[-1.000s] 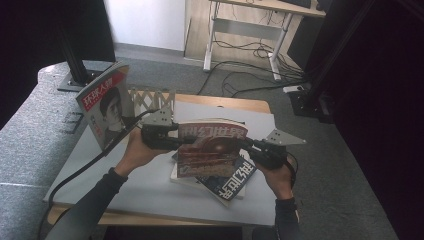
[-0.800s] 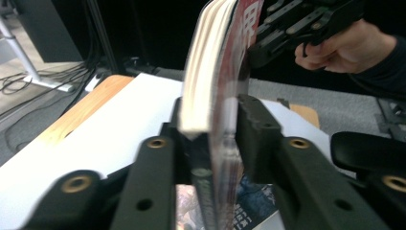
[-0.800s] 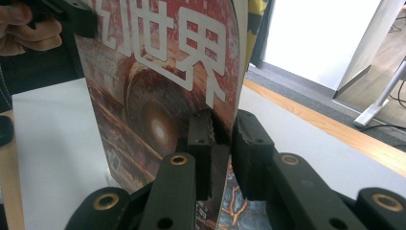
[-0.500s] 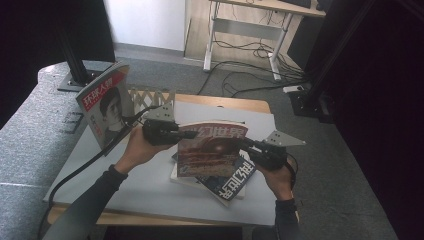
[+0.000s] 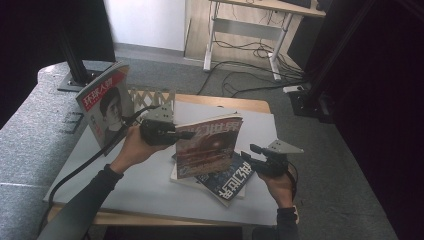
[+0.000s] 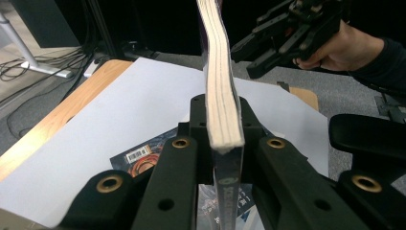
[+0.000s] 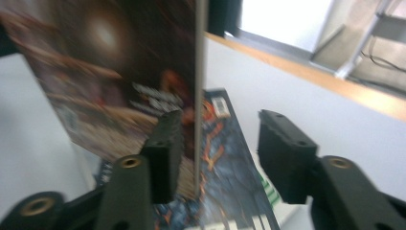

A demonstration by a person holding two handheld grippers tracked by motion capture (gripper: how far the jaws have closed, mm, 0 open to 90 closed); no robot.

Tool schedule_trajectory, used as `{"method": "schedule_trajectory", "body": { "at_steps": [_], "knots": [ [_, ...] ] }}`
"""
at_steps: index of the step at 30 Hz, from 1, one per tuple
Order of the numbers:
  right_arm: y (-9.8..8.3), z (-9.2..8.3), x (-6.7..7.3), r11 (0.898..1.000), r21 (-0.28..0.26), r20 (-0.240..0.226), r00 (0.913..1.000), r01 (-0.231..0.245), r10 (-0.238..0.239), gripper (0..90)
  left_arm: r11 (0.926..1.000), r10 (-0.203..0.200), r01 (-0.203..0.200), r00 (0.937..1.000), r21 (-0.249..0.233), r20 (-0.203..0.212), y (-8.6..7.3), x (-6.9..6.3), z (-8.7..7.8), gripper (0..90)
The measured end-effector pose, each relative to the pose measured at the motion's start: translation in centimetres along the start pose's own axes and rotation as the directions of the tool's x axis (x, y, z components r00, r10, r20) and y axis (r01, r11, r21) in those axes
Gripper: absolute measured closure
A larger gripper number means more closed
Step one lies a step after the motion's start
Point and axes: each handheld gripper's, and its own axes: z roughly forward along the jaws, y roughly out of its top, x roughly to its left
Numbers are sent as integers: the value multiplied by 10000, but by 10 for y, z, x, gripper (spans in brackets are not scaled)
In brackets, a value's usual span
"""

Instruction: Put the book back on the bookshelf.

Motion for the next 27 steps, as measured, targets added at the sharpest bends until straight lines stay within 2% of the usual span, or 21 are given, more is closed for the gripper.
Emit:
{"method": "schedule_trajectory", "body": {
  "at_steps": [5,11,15,19,25,27],
  "knots": [
    [-20,8,-7,9974,515,580,9972,-505,475,316,9995,-104,108,9998,301,-139,1,2,-3,820],
    [-43,20,-15,9878,1168,1051,9903,-1033,912,211,9987,-108,122,9995,496,-285,1,4,-4,813],
    [-56,28,-18,9820,1509,1279,9873,-1135,945,164,9990,-8,19,9997,451,-245,1,3,-4,813],
    [-67,35,-20,9750,1788,1534,9826,-1320,1048,133,9995,-173,176,9998,274,-140,1,3,-2,820],
    [-82,40,-25,9633,2205,2005,9736,-1529,1086,44,9999,-105,107,9992,58,-373,2,1,1,820],
    [-86,39,-28,9601,2249,1922,9735,-1663,1236,34,9998,-178,177,9991,-26,-378,2,1,2,823]
  ]
}}
